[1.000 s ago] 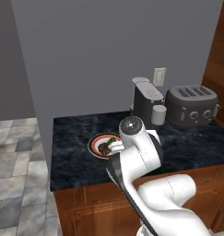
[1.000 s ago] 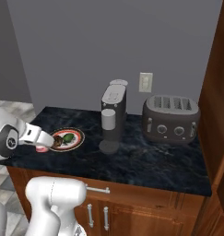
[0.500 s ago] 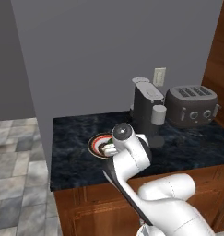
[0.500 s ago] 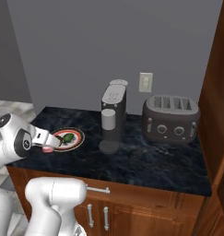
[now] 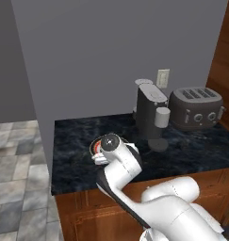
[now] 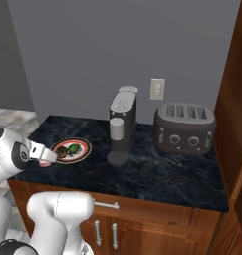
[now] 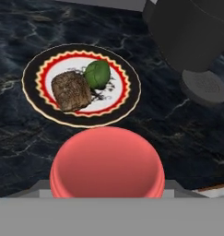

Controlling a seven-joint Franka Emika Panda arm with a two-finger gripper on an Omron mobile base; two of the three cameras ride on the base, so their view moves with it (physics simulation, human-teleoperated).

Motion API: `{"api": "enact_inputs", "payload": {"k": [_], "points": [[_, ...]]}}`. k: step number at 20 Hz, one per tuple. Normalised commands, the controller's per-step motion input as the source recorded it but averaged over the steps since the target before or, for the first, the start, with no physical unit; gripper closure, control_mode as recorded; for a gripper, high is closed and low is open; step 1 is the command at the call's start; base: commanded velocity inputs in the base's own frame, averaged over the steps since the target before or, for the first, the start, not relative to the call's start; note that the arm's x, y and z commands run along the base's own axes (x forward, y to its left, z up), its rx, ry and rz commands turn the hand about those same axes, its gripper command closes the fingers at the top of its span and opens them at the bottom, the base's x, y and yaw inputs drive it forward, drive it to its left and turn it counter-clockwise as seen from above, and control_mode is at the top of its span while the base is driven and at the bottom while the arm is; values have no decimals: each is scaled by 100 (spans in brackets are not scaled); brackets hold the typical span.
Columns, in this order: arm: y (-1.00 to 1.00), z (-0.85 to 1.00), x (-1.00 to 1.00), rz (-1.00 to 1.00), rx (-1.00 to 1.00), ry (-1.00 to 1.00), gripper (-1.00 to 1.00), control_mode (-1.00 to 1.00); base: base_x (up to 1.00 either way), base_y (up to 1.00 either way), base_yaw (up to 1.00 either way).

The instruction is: Pick the avocado and bread from the counter and place them on the plate. Then pick the jam from the cabinet and place it next to the plate. Lastly close the cabinet door.

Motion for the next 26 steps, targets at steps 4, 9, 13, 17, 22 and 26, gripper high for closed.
{"api": "enact_inputs", "payload": {"k": [4, 9, 13, 17, 22, 26], "points": [[10, -26, 14, 0, 0, 0, 100, -100, 0, 0, 0], [0, -31, 13, 0, 1, 0, 100, -100, 0, 0, 0], [0, -26, 11, 0, 5, 0, 100, -100, 0, 0, 0], [0, -13, 6, 0, 7, 0, 100, -100, 0, 0, 0], [1, -12, 10, 0, 7, 0, 100, -100, 0, 0, 0], [9, -18, 15, 0, 2, 0, 100, -100, 0, 0, 0]]}}
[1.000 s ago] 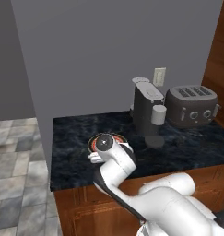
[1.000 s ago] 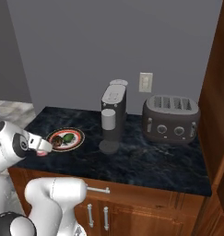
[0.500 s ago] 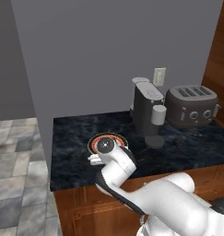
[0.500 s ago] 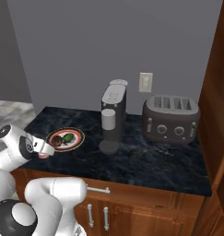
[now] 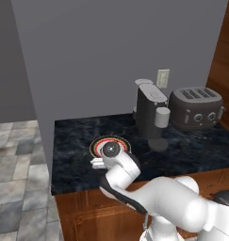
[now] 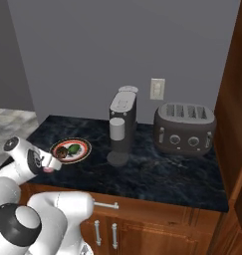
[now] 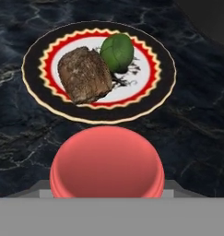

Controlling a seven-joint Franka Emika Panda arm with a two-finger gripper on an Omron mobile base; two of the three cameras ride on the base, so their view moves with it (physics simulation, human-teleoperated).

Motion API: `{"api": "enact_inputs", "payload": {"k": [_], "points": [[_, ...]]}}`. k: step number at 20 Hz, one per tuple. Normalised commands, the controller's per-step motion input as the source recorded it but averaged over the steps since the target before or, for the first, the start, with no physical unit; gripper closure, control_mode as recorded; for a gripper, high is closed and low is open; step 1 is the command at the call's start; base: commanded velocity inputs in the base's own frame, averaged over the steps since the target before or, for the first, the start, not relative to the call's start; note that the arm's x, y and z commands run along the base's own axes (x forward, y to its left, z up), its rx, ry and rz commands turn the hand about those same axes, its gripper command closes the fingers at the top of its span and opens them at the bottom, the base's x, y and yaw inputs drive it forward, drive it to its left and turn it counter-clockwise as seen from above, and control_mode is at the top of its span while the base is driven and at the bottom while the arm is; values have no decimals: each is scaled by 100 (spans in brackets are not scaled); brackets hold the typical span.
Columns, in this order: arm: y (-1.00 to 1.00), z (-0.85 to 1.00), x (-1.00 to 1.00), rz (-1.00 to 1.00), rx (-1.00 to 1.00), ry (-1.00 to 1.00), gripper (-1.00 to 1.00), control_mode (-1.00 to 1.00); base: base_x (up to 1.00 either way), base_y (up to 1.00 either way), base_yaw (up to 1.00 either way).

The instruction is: Pick the avocado and bread from the counter and place them on the plate. Then pick the jam from the cabinet and place it next to the plate. Lastly close the cabinet door.

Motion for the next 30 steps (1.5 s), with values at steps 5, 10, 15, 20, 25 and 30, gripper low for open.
{"api": "enact_inputs", "payload": {"k": [5, 10, 15, 20, 25, 30], "points": [[18, -21, 18, 0, 0, 0, 100, -100, 0, 0, 0], [24, -18, 24, 0, 0, 0, 100, -100, 0, 0, 0], [20, -17, 20, 0, 0, 0, 100, -100, 0, 0, 0], [16, -16, 14, 0, 0, 0, 100, -100, 0, 0, 0], [13, -20, 2, 0, 0, 0, -100, -100, 0, 0, 0], [0, -32, -24, 0, 0, 0, -100, -100, 0, 0, 0]]}}
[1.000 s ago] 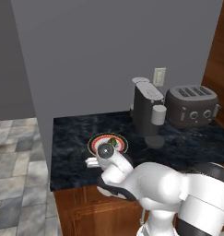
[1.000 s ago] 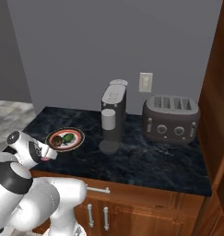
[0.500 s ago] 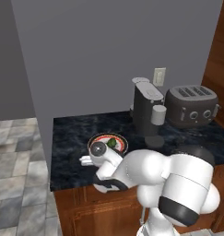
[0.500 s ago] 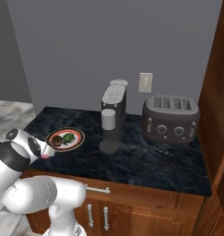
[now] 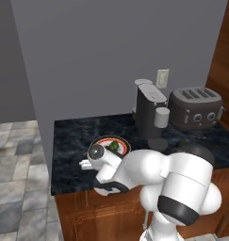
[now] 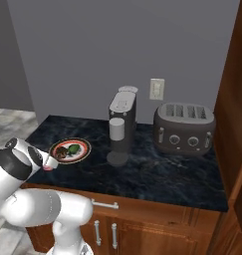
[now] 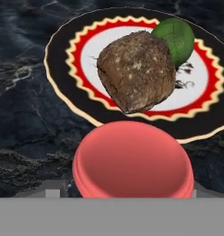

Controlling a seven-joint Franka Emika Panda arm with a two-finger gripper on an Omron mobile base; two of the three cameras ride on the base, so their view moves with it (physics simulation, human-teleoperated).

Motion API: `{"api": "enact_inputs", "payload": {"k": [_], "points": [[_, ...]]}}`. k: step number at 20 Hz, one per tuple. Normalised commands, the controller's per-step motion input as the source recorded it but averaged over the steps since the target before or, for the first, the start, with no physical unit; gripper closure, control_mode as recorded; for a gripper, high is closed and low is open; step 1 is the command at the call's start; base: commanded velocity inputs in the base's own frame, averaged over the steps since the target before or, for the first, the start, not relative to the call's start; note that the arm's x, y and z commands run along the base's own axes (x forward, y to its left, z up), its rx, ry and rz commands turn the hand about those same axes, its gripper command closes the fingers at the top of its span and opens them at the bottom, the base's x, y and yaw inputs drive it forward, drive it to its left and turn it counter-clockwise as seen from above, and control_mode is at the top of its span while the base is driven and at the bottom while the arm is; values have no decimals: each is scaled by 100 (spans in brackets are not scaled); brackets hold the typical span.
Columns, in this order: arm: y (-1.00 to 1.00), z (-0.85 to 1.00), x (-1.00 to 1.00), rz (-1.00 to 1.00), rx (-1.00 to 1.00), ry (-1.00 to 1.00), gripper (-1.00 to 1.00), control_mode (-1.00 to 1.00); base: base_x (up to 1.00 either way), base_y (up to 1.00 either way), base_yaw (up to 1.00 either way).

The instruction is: Pick the avocado and bread from the counter and place them on the plate. Then pick the jam from the cabinet and place it next to the plate. Lastly close the cabinet door.

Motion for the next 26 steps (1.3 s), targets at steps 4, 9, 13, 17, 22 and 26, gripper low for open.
{"api": "enact_inputs", "payload": {"k": [4, 9, 13, 17, 22, 26], "points": [[0, -29, -19, 0, 0, 0, -100, -100, 0, 0, 0], [0, -19, -21, 0, 0, 0, -100, -100, 0, 0, 0], [1, -3, -25, 0, 0, 0, -100, -100, 0, 0, 0], [7, 0, -43, 0, 0, 0, -100, -100, 0, 0, 0], [4, 0, -65, 0, 0, -1, -100, -100, 0, 0, 0], [9, 0, -48, 0, 0, -3, -100, -100, 0, 0, 0]]}}
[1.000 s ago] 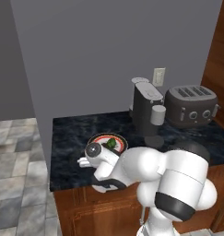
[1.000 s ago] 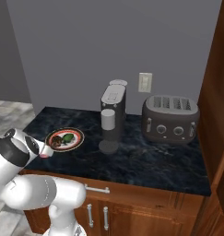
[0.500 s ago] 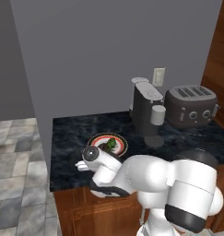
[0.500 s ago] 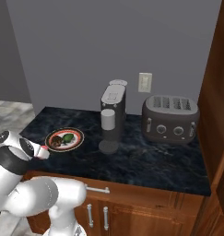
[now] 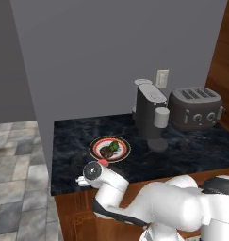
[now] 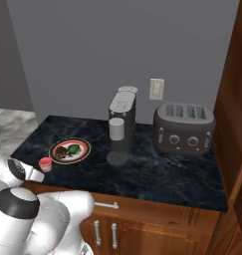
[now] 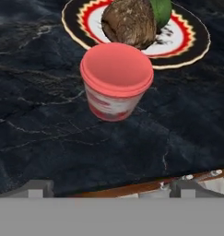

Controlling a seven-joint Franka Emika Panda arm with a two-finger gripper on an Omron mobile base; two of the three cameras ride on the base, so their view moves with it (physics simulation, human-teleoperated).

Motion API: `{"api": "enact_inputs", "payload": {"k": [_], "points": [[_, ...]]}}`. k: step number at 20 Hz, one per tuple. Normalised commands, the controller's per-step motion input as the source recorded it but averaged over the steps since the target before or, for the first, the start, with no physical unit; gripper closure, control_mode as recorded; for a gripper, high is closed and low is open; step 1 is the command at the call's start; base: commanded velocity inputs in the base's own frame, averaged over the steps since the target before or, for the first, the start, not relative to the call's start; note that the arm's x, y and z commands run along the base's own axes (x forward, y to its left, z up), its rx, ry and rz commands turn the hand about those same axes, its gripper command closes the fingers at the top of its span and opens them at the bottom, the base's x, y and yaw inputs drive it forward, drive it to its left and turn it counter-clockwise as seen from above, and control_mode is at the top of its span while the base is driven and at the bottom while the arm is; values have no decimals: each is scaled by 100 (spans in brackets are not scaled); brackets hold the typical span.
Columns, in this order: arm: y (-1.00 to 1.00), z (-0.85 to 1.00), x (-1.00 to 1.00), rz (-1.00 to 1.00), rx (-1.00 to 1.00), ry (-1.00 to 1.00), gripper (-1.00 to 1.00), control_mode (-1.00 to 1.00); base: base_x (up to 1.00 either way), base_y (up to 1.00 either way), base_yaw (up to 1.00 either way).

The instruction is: Pick the avocado and bread from the counter and place them on the plate. Then pick the jam from the cabinet and place it next to the plate. Lastly close the cabinet door.

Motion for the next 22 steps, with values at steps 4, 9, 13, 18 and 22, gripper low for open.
{"api": "enact_inputs", "payload": {"k": [4, 9, 13, 18, 22], "points": [[0, 18, -71, -3, 0, -8, -100, -100, 0, 0, 0], [0, 90, -64, -7, 0, -6, -100, -100, 0, 0, 0], [-1, 100, -52, -8, -1, 0, -100, -100, 0, 0, 0], [-8, 99, -35, -16, -3, 1, -100, -100, 0, 0, 0], [-36, 82, -35, -22, -1, 3, -100, -100, 0, 0, 0]]}}
